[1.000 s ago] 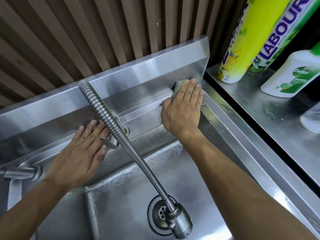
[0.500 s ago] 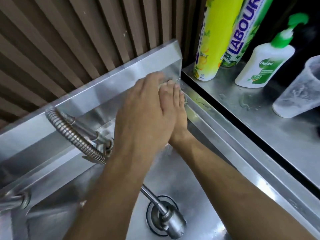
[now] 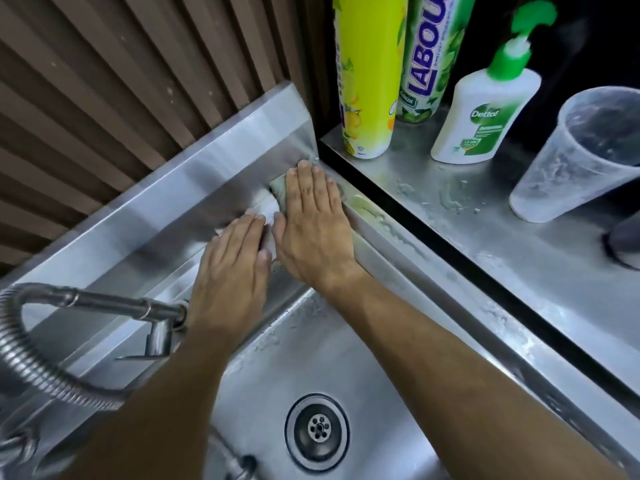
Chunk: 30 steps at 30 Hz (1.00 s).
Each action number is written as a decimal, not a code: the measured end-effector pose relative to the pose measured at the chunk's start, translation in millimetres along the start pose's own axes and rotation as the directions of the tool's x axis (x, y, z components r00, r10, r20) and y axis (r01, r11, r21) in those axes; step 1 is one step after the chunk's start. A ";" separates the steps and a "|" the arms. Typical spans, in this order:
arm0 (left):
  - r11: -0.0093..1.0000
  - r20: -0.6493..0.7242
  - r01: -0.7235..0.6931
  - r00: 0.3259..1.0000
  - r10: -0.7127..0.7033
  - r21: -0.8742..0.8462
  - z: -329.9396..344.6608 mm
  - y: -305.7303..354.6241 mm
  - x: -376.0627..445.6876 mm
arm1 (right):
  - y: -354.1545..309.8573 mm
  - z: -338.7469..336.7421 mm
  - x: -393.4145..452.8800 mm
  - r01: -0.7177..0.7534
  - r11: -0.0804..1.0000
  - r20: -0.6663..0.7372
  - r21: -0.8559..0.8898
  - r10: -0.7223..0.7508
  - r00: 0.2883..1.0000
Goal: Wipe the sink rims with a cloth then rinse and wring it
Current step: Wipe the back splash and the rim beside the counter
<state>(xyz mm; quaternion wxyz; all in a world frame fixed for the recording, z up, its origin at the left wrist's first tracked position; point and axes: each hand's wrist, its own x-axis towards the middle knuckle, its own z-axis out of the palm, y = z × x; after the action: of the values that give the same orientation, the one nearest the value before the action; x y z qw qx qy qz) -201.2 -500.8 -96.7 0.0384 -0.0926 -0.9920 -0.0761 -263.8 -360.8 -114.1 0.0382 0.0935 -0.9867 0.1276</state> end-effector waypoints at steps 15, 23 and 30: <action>0.998 0.034 0.055 0.998 -0.056 0.020 18.9 -16.6 -14.8 | -37.0 6.1 -1.0 -0.164 0.985 0.051 -0.053 0.166 0.985; 0.998 0.008 0.061 0.998 -0.061 0.027 19.8 -14.5 -15.1 | -24.5 1.8 15.2 -0.209 0.966 -0.002 -0.151 0.211 0.977; 0.998 -0.010 0.055 0.998 -0.055 0.029 24.1 -15.8 -14.9 | 3.6 -2.3 -37.2 -0.280 0.955 -0.178 -0.096 0.260 0.949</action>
<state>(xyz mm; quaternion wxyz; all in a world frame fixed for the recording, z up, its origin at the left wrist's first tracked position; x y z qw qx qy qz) -191.0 -514.9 -124.1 0.0421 -0.0645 -0.9950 -0.0631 -227.9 -350.3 -116.5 0.1069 -0.0557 -0.9896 0.0791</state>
